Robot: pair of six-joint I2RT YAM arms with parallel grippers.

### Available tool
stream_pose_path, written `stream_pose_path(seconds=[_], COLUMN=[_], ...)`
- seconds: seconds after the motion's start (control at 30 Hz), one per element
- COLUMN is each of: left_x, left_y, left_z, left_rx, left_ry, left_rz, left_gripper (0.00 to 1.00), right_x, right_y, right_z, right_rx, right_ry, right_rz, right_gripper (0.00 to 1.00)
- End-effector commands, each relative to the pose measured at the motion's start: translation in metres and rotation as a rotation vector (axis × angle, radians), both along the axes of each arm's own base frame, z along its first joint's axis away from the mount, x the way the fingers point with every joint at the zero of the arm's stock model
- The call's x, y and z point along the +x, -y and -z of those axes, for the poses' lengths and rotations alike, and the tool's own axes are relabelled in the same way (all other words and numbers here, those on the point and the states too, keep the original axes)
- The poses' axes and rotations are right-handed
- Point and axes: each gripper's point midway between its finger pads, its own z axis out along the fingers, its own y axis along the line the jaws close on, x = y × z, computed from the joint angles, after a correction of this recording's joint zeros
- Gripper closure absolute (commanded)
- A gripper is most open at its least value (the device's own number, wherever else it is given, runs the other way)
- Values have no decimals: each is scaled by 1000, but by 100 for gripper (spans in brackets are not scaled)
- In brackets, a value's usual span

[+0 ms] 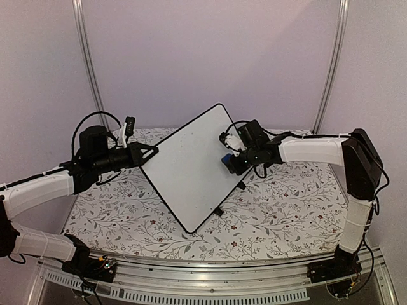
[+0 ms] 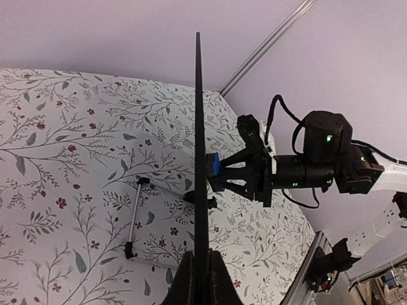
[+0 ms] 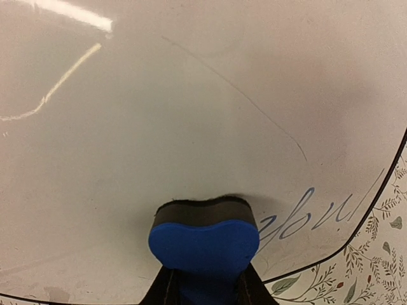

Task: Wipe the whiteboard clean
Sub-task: Erase the whiteboard on the whiteboard stand.

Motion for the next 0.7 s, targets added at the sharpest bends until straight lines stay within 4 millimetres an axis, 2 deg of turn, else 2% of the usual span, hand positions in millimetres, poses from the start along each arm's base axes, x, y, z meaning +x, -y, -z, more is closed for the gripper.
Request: stream_pose_path(seconds=[0.0,0.1,0.3,0.4,0.47,0.67], left_x=[-28,-28,-29,-28,-28,-27], left_y=[29,29,30,29,29,29], left_z=[-30,-30,-29,-29,-28,-27], left_rx=[-44,-45,-47,-47,-47,-43], left_ry=[98,99,96,95,91,93], left_rz=[199,201,203,202,202,198], left_gripper=[100,100,100,100,100,100], right_x=[-11,-22,-32,-30,-28,-9], right_y=[7,19,39,37,27,3], right_z=[42,59,70,65,58,25], right_rx=[-27,-34,-31,-22,11,58], right_ry=[-60,-92,-118,-109,-116,-72], right_rz=[-9,5,41,44,16,-28], right_gripper=[100,100,100,100,100,100])
